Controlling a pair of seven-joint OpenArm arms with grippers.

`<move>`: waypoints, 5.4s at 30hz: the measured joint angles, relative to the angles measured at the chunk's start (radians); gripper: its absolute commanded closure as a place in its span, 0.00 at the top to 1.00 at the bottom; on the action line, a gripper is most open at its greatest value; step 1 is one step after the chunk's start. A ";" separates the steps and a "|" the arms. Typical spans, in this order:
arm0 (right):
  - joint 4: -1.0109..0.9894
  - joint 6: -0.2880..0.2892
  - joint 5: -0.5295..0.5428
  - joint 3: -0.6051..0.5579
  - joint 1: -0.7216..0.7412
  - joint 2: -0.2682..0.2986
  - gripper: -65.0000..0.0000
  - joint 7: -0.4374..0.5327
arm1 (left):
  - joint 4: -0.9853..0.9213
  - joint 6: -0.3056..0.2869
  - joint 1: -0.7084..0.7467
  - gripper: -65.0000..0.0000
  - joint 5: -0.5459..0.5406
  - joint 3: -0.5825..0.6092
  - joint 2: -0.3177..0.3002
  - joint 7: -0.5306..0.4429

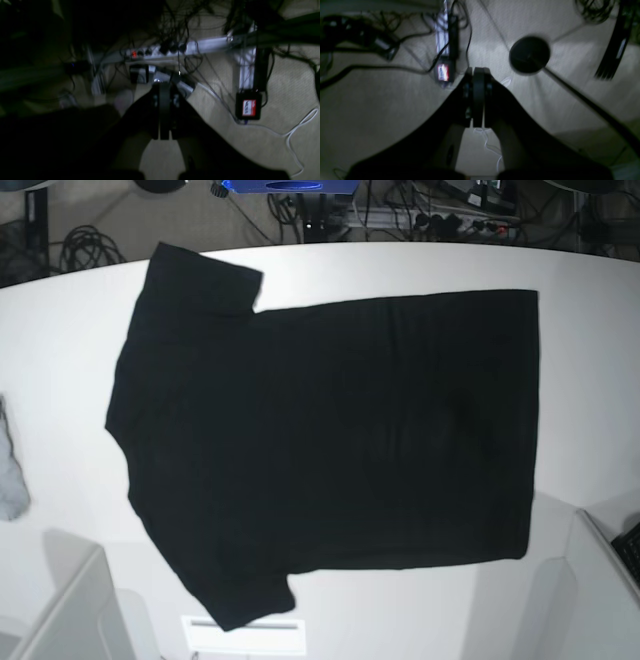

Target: Fold the T-shirt properly

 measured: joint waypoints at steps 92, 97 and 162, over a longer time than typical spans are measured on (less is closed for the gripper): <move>0.156 0.306 0.995 0.360 0.369 0.145 0.00 -0.472 | 0.236 -0.541 -0.394 0.66 -0.685 -0.681 0.059 0.666; 0.157 0.306 0.995 0.360 0.370 0.145 0.00 -0.470 | 0.204 -0.541 -0.417 0.66 -0.683 -0.678 0.059 0.667; 0.470 0.187 0.930 0.359 0.294 0.108 0.00 -0.548 | 0.324 -0.548 -0.467 0.00 -0.682 -0.607 0.015 0.803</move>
